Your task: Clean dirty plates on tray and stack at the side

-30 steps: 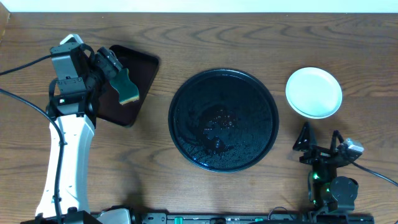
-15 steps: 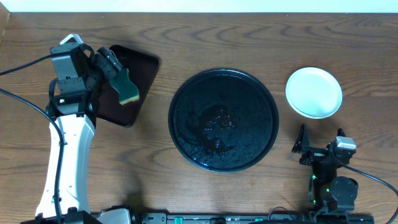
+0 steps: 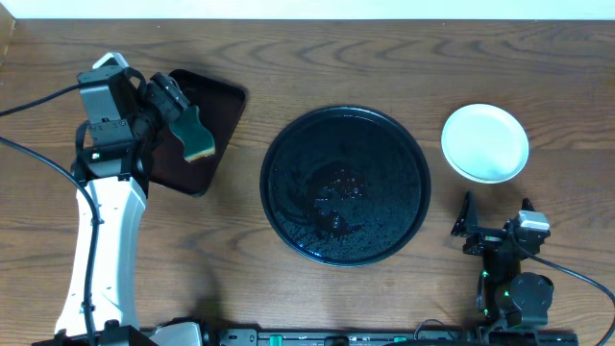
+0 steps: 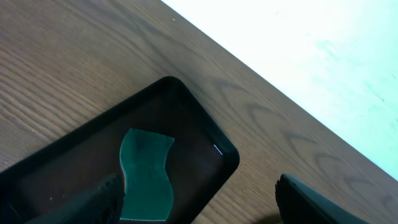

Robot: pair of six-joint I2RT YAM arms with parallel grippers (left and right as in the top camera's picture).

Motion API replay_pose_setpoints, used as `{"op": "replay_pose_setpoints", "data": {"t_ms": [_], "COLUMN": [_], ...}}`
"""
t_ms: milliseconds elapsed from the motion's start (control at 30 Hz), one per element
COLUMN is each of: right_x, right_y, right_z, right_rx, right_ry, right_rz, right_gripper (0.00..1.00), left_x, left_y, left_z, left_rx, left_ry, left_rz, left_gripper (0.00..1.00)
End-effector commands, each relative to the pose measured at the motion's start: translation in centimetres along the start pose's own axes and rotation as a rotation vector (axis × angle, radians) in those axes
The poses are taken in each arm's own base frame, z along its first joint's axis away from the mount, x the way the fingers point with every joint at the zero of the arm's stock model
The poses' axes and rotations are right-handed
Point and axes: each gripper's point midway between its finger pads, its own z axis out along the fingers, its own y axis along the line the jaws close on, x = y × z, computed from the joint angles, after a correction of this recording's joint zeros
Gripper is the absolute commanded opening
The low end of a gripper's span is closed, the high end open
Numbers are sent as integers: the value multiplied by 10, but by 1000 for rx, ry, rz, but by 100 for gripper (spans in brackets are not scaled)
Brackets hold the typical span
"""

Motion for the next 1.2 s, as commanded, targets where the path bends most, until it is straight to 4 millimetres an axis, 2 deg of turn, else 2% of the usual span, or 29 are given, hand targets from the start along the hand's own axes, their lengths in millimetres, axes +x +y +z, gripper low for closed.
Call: {"op": "replay_pose_setpoints", "data": {"t_ms": [0, 433, 567, 633, 833, 1167], "right_x": [0, 0, 0, 0, 0, 0], "right_y": [0, 0, 0, 0, 0, 0], "right_z": [0, 0, 0, 0, 0, 0], "right_rx": [5, 5, 5, 5, 5, 5], "right_ry": [-3, -3, -3, -3, -3, -3], "right_rz": [-15, -15, -15, -15, -15, -15], "right_gripper": [99, 99, 99, 99, 99, 99], "left_x": [-4, -3, 3, 13, 60, 109], "left_y": [-2, -1, 11, 21, 45, 67], "left_z": [-1, 0, -1, -3, -8, -24], "left_rx": [9, 6, -52, -101, -178, -160], "left_ry": [-5, 0, 15, 52, 235, 330], "left_rz": [4, 4, 2, 7, 113, 309], "left_gripper": [79, 79, 79, 79, 79, 79]}}
